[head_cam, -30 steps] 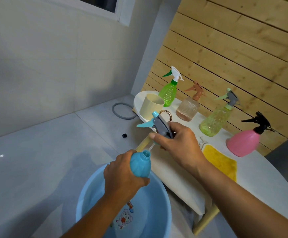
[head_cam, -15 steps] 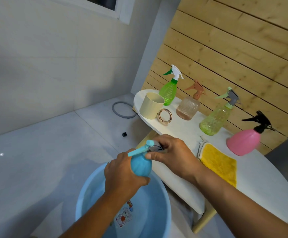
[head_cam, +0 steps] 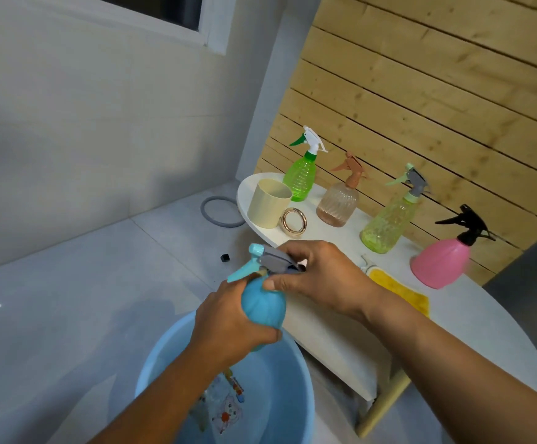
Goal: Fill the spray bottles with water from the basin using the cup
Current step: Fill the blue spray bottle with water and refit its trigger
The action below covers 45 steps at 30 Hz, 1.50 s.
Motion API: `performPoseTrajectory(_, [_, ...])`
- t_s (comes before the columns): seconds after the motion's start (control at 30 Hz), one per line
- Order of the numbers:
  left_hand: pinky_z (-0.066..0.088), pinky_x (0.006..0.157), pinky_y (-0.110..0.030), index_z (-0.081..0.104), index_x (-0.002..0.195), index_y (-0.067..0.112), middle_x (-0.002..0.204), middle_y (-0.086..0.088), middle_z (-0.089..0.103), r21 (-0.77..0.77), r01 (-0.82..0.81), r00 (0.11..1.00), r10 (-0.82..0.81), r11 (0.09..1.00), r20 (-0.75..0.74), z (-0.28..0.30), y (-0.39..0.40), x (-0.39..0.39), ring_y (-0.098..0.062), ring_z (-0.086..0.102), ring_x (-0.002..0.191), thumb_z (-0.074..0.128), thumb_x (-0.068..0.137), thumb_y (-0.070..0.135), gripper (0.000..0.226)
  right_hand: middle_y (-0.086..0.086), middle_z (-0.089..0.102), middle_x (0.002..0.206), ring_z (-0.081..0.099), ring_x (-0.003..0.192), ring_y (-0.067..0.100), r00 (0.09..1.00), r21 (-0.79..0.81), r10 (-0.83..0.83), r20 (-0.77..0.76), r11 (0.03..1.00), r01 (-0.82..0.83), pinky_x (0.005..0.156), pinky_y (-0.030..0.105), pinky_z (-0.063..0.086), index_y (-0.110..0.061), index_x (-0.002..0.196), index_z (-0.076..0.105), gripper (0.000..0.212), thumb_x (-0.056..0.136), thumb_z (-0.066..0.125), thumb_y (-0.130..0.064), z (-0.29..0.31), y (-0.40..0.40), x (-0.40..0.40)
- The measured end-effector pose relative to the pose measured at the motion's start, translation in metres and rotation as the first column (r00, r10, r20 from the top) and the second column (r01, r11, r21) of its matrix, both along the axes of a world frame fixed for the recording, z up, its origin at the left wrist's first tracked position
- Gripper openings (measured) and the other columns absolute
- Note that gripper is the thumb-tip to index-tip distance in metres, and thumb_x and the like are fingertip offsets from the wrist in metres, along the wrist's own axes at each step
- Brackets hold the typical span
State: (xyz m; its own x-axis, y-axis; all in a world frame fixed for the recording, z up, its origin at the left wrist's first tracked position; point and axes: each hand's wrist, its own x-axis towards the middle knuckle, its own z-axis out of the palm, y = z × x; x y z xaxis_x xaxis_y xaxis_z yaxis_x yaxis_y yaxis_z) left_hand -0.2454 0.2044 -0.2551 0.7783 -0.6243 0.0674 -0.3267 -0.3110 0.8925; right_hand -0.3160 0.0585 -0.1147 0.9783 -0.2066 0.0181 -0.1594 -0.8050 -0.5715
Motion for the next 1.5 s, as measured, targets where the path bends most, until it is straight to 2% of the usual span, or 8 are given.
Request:
performPoseTrajectory(0.17, [0.058,0.091,-0.044,0.048,0.131,0.052,0.123,0.018,0.059,-0.005,0.033,0.999,-0.032,0.999,0.036,0.046,-0.019,0.010,-0.015,0.062,0.108,0.083,0.035,0.064,0.103,-0.008,0.072,0.089,0.065,0.083,0.007,0.997,0.036,-0.018,0.078,0.999,0.016,0.073,0.021,0.050,-0.025,0.098,0.073,0.024,0.079,0.086,-0.035,0.039,-0.015,-0.005])
performPoseTrajectory(0.37, [0.060,0.089,-0.047,0.051,0.125,0.050,0.116,0.014,0.065,-0.101,0.057,0.998,-0.058,0.993,-0.003,0.089,-0.067,0.024,-0.017,0.067,0.105,0.089,0.032,0.059,0.100,0.009,0.073,0.094,0.065,0.081,0.015,0.985,0.045,-0.106,0.136,0.994,0.100,0.081,0.044,0.055,-0.016,0.097,0.074,0.027,0.079,0.086,-0.033,0.069,-0.057,-0.003])
performPoseTrajectory(0.57, [0.060,0.087,-0.046,0.057,0.116,0.043,0.112,0.011,0.065,-0.150,0.092,0.993,-0.101,0.984,-0.052,0.111,-0.123,0.025,-0.016,0.066,0.100,0.091,0.032,0.054,0.092,0.010,0.075,0.099,0.065,0.084,0.013,0.960,0.118,-0.219,0.177,0.973,0.200,0.088,0.044,0.056,-0.014,0.104,0.075,0.028,0.079,0.087,-0.023,0.084,-0.100,-0.001])
performPoseTrajectory(0.77, [0.058,0.091,-0.045,0.054,0.130,0.039,0.114,0.010,0.065,-0.102,0.133,0.989,-0.139,0.986,-0.054,0.108,-0.167,0.018,-0.017,0.064,0.103,0.097,0.043,0.047,0.097,0.004,0.077,0.096,0.067,0.084,0.007,0.926,0.225,-0.323,0.195,0.934,0.278,0.083,0.038,0.058,-0.021,0.099,0.076,0.026,0.078,0.088,-0.014,0.071,-0.137,-0.009])
performPoseTrajectory(0.97, [0.059,0.090,-0.047,0.056,0.127,0.038,0.113,0.010,0.065,-0.078,0.146,0.985,-0.152,0.986,-0.078,0.096,-0.185,0.015,-0.018,0.065,0.103,0.091,0.035,0.054,0.099,-0.001,0.078,0.092,0.074,0.091,0.022,0.839,0.269,-0.463,0.285,0.879,0.393,0.086,0.048,0.059,-0.023,0.097,0.074,0.030,0.073,0.090,-0.016,0.036,-0.149,-0.012])
performPoseTrajectory(1.23, [0.060,0.086,-0.047,0.054,0.117,0.043,0.111,0.010,0.067,-0.081,0.063,0.993,-0.071,0.995,-0.092,0.080,-0.197,0.014,-0.017,0.068,0.101,0.090,0.029,0.065,0.097,-0.017,0.071,0.098,0.067,0.090,-0.004,0.738,0.242,-0.570,0.362,0.822,0.516,0.079,0.024,0.057,-0.034,0.125,0.063,0.056,0.075,0.087,-0.031,0.013,-0.136,-0.010])
performPoseTrajectory(1.37, [0.053,0.096,-0.043,0.046,0.137,0.034,0.120,0.005,0.050,-0.015,0.055,0.998,-0.055,0.998,0.034,0.080,-0.195,0.009,-0.024,0.057,0.120,0.093,0.048,0.058,0.104,-0.017,0.072,0.103,0.066,0.096,-0.003,0.676,0.226,-0.621,0.396,0.780,0.584,0.080,0.026,0.057,-0.039,0.130,0.057,0.061,0.075,0.084,-0.038,0.007,-0.125,-0.010])
performPoseTrajectory(1.5, [0.046,0.110,-0.044,0.031,0.153,0.040,0.138,0.004,0.043,0.008,0.213,0.977,-0.213,0.977,0.027,0.081,-0.192,0.018,-0.018,0.043,0.134,0.090,0.061,0.046,0.110,-0.016,0.071,0.104,0.066,0.098,0.004,0.650,0.234,-0.651,0.392,0.754,0.614,0.085,0.032,0.057,-0.040,0.136,0.051,0.069,0.076,0.084,-0.042,0.005,-0.122,-0.010])
